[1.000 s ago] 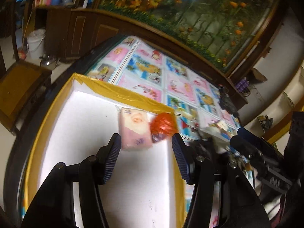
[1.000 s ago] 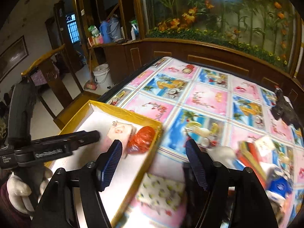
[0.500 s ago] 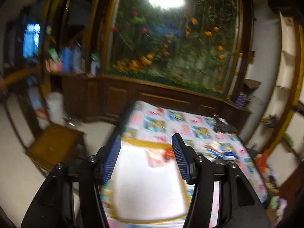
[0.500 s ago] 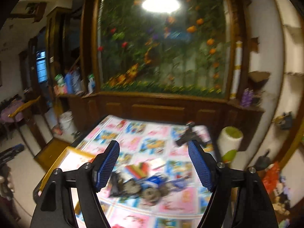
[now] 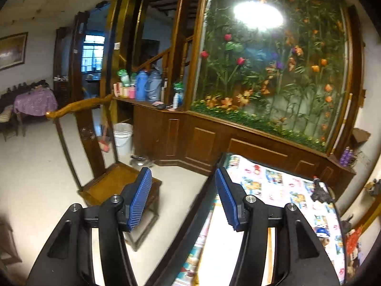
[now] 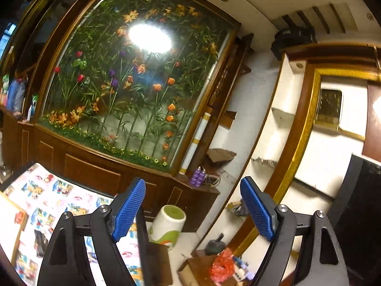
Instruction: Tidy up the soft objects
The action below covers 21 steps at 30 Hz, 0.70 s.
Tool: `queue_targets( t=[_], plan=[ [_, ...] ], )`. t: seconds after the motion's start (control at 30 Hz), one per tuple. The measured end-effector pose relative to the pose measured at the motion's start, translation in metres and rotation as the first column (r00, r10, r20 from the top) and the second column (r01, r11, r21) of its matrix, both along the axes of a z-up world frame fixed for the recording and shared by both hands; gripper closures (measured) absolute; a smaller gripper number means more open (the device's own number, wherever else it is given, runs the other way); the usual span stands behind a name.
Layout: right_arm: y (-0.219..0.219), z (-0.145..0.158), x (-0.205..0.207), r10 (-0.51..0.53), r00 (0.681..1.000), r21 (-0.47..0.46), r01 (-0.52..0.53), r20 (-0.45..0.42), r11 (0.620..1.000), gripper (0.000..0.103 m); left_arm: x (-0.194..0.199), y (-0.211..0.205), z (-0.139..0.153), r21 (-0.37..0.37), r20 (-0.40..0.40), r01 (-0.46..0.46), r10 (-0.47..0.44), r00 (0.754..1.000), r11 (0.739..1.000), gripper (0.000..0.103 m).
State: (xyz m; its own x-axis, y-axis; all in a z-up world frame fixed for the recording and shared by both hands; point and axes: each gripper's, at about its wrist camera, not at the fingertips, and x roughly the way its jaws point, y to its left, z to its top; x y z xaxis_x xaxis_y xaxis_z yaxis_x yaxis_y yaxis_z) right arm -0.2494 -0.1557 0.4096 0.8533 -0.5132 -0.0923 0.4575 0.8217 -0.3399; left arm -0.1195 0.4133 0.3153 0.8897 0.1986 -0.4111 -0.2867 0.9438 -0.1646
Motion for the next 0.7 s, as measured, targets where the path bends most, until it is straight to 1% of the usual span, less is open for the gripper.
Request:
queue_targets(
  t=[0.07, 0.13, 0.17, 0.2, 0.23, 0.27, 0.3, 0.33, 0.37, 0.4, 0.43, 0.47, 0.5, 0.53, 0.57, 0.6, 0.63, 0.67, 0.7],
  plan=[
    [-0.018, 0.006, -0.008, -0.014, 1.000, 0.081, 0.015, -0.011, 0.997, 0.018, -0.006, 0.006, 0.007, 0.024, 0.028, -0.027, 0.027, 0.999, 0.999, 0.049],
    [-0.039, 0.019, -0.023, -0.042, 0.999, 0.152, 0.041, 0.002, 0.987, 0.018, -0.021, 0.011, 0.015, 0.077, 0.078, -0.091, 0.085, 0.993, 0.993, 0.049],
    [-0.049, 0.031, -0.037, -0.054, 0.998, 0.193, 0.050, 0.013, 0.980, 0.018, -0.031, 0.014, 0.019, 0.103, 0.108, -0.140, 0.129, 0.986, 0.985, 0.049],
    [-0.057, 0.052, -0.044, -0.070, 0.997, 0.223, 0.063, 0.026, 0.973, 0.018, -0.038, 0.021, 0.024, 0.115, 0.137, -0.189, 0.173, 0.975, 0.975, 0.049],
    [-0.063, 0.072, -0.047, -0.109, 0.993, 0.227, 0.098, 0.035, 0.969, 0.018, -0.042, 0.029, 0.027, 0.101, 0.157, -0.222, 0.205, 0.966, 0.970, 0.049],
    [-0.066, 0.078, -0.054, -0.156, 0.987, 0.205, 0.146, 0.032, 0.968, 0.018, -0.043, 0.043, 0.032, 0.077, 0.161, -0.253, 0.239, 0.958, 0.964, 0.049],
    [-0.065, 0.086, -0.057, -0.183, 0.983, 0.190, 0.174, 0.030, 0.966, 0.018, -0.044, 0.051, 0.036, 0.085, 0.161, -0.280, 0.264, 0.951, 0.956, 0.049],
    [-0.070, 0.097, -0.063, -0.190, 0.981, 0.219, 0.177, 0.040, 0.960, 0.018, -0.048, 0.058, 0.040, 0.099, 0.173, -0.312, 0.292, 0.941, 0.945, 0.049],
    [-0.075, 0.106, -0.073, -0.183, 0.981, 0.263, 0.161, 0.061, 0.951, 0.018, -0.052, 0.068, 0.044, 0.102, 0.191, -0.356, 0.332, 0.924, 0.929, 0.049],
    [-0.083, 0.121, -0.091, -0.186, 0.977, 0.318, 0.145, 0.102, 0.937, 0.018, -0.055, 0.077, 0.047, 0.096, 0.196, -0.386, 0.363, 0.911, 0.917, 0.049],
    [-0.082, 0.131, -0.099, -0.201, 0.971, 0.340, 0.147, 0.127, 0.929, 0.018, -0.061, 0.085, 0.052, 0.094, 0.198, -0.414, 0.391, 0.899, 0.905, 0.049],
    [-0.088, 0.142, -0.113, -0.221, 0.964, 0.356, 0.157, 0.146, 0.921, 0.018, -0.067, 0.091, 0.058, 0.106, 0.207, -0.457, 0.429, 0.879, 0.883, 0.049],
    [-0.093, 0.155, -0.125, -0.248, 0.955, 0.368, 0.174, 0.164, 0.913, 0.018, -0.074, 0.096, 0.066, 0.152, 0.226, -0.526, 0.489, 0.842, 0.837, 0.049],
    [-0.099, 0.169, -0.140, -0.280, 0.943, 0.375, 0.197, 0.182, 0.906, 0.018, -0.076, 0.099, 0.076, 0.230, 0.249, -0.601, 0.551, 0.796, 0.765, 0.049],
    [-0.101, 0.179, -0.149, -0.310, 0.929, 0.379, 0.219, 0.200, 0.899, 0.018, -0.074, 0.102, 0.081, 0.292, 0.266, -0.647, 0.590, 0.762, 0.704, 0.049],
    [-0.102, 0.190, -0.154, -0.345, 0.912, 0.382, 0.244, 0.221, 0.891, 0.018, -0.075, 0.106, 0.089, 0.358, 0.293, -0.699, 0.636, 0.714, 0.619, 0.049],
    [-0.101, 0.201, -0.156, -0.383, 0.892, 0.384, 0.275, 0.239, 0.881, 0.017, -0.077, 0.109, 0.095, 0.399, 0.310, -0.730, 0.668, 0.677, 0.555, 0.049],
    [-0.101, 0.213, -0.161, -0.419, 0.873, 0.392, 0.305, 0.248, 0.868, 0.014, -0.080, 0.115, 0.103, 0.436, 0.323, -0.754, 0.696, 0.641, 0.491, 0.048],
    [-0.101, 0.225, -0.164, -0.451, 0.856, 0.399, 0.332, 0.252, 0.855, 0.014, -0.085, 0.121, 0.108, 0.450, 0.330, -0.764, 0.710, 0.623, 0.462, 0.048]
  ],
)
